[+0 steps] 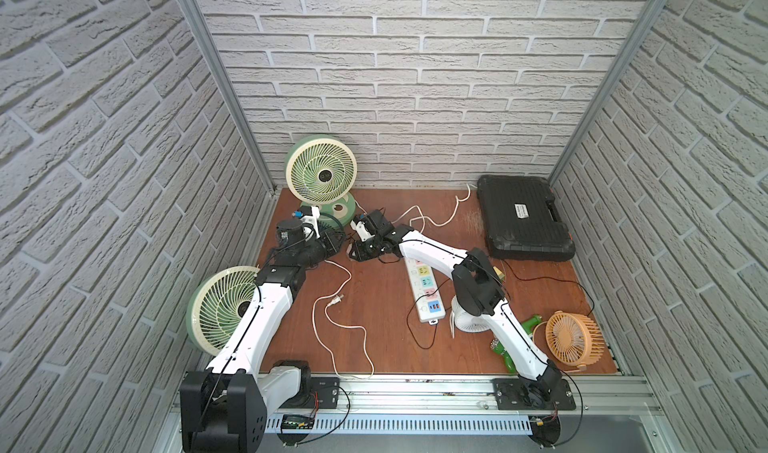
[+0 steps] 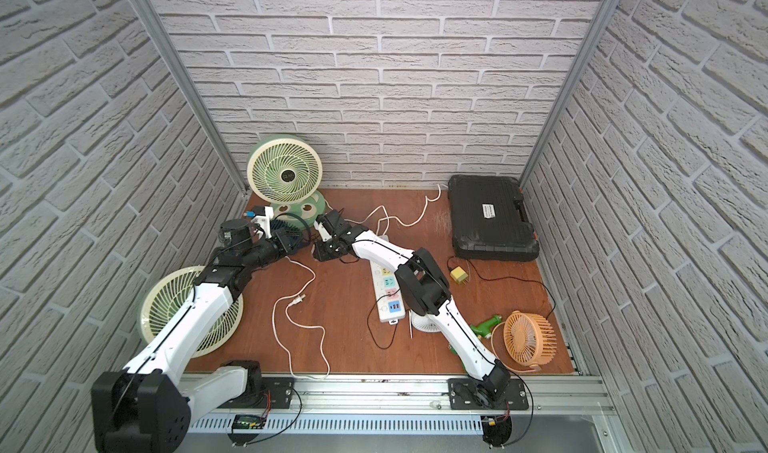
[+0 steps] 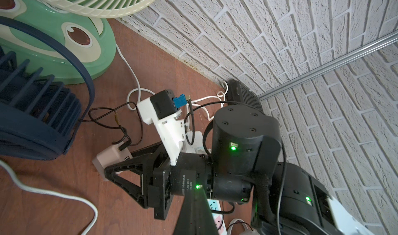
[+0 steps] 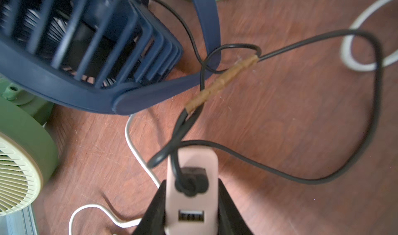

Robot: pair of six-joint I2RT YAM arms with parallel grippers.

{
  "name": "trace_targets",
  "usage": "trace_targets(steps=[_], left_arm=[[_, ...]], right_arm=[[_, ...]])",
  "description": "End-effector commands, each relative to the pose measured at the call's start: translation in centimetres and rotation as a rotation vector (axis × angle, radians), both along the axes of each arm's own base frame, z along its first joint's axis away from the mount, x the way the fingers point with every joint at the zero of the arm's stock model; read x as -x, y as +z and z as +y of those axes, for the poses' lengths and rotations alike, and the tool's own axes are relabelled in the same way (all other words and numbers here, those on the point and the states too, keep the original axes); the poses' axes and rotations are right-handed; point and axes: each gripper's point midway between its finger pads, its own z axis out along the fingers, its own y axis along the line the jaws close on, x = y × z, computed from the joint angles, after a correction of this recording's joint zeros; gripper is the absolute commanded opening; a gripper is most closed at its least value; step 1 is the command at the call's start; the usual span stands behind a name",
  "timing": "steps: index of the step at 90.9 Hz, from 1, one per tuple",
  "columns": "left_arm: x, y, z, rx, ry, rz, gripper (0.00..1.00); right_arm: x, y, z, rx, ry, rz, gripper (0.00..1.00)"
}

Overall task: Unplug the desk fan from the power strip
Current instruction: Place the plug at the center of the board.

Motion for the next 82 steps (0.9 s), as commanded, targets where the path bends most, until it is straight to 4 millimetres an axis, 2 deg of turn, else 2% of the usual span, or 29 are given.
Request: trace_targets(steps=[1,22,43,58,82], left_arm=[[0.0,0.5,0.3,-0.015,0.0,-0.029,0.0],[-0.1,-0.2,0.3,-0.011,0.0,-0.016,0.0],[-0.4,-0.9,0.1,0.009,-0.005,-0.006,0.0],[-0.8,-2.0,-0.2,0.032,-0.016,0.009,0.0],[-1.8,-4.5,-1.6,0.049,-0.059,0.052,0.0]], right_arm=[[-0.1,2.3,0.8,-0.038,0.011,-0.029,0.34],[-0.2,3.6,0.2,-0.021,0.011,-0.056,0.52],[-0.4,6.1,-1.4,-0.009,-0.013,-0.105,0.56],[-0.8,8.1,-4.1,0.037,-0.063,-0.156,0.55],[-0.5,11.1,-9.7,0.139,-0.152,-0.26,0.54]])
